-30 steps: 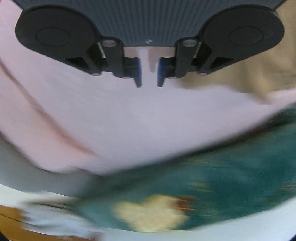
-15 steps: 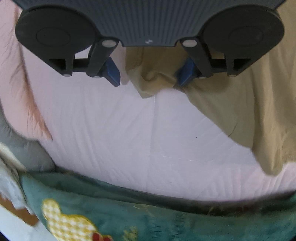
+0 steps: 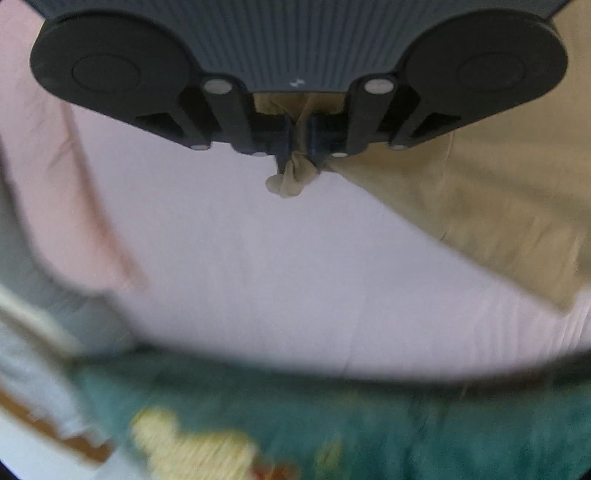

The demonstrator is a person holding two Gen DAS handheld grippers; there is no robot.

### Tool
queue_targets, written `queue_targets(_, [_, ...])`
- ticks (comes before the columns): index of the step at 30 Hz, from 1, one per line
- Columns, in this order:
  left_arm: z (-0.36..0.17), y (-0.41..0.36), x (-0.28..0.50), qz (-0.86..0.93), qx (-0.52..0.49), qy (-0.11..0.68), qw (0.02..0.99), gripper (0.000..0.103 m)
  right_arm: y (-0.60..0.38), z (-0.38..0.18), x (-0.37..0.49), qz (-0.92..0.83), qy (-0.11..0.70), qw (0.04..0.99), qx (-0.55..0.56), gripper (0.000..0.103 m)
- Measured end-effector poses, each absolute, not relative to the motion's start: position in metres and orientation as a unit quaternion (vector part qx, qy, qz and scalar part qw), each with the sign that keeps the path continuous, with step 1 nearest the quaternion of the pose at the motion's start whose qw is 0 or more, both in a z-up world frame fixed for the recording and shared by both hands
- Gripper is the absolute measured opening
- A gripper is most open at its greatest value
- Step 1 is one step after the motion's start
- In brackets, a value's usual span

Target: Fold clothes

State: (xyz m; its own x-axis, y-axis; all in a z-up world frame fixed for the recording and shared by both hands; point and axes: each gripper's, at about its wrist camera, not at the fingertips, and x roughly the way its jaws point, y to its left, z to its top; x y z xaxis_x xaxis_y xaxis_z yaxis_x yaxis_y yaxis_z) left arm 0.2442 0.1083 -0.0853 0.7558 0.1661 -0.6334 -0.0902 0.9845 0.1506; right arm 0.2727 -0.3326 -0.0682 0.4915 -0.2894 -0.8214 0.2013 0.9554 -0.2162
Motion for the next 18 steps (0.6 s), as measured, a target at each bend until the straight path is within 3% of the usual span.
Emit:
queue_targets(3, [-0.068,0.127,0.237,0.071,0.035,0.320,0.944,0.103,-0.340,-0.061,0.259,-0.163,0.435,0.885,-0.012,0.020])
queue_targets(6, [-0.053,0.153,0.244,0.091,0.043,0.318,0.943,0.103,-0.326,-0.035,0.246,-0.205,0.359,0.910,-0.022,0.034])
queue_targets(8, [-0.056,0.168,0.258,0.102,0.030,0.347,0.932,0.103,-0.303,-0.018,0.238,-0.163,0.326,0.931,-0.022,0.036])
queue_targets(12, [-0.081,0.188,0.275,0.093,-0.047,0.415,0.904,0.103,-0.251,-0.004,0.235,-0.052,0.323,0.945,0.007,0.038])
queue_targets(15, [-0.095,0.185,0.265,0.101,-0.069,0.401,0.908,0.101,-0.213,-0.018,0.235,0.007,0.345,0.938,0.027,0.040])
queue_targets(18, [-0.095,0.174,0.257,0.087,-0.053,0.376,0.921,0.079,-0.188,-0.036,0.232,0.038,0.369,0.928,0.039,0.040])
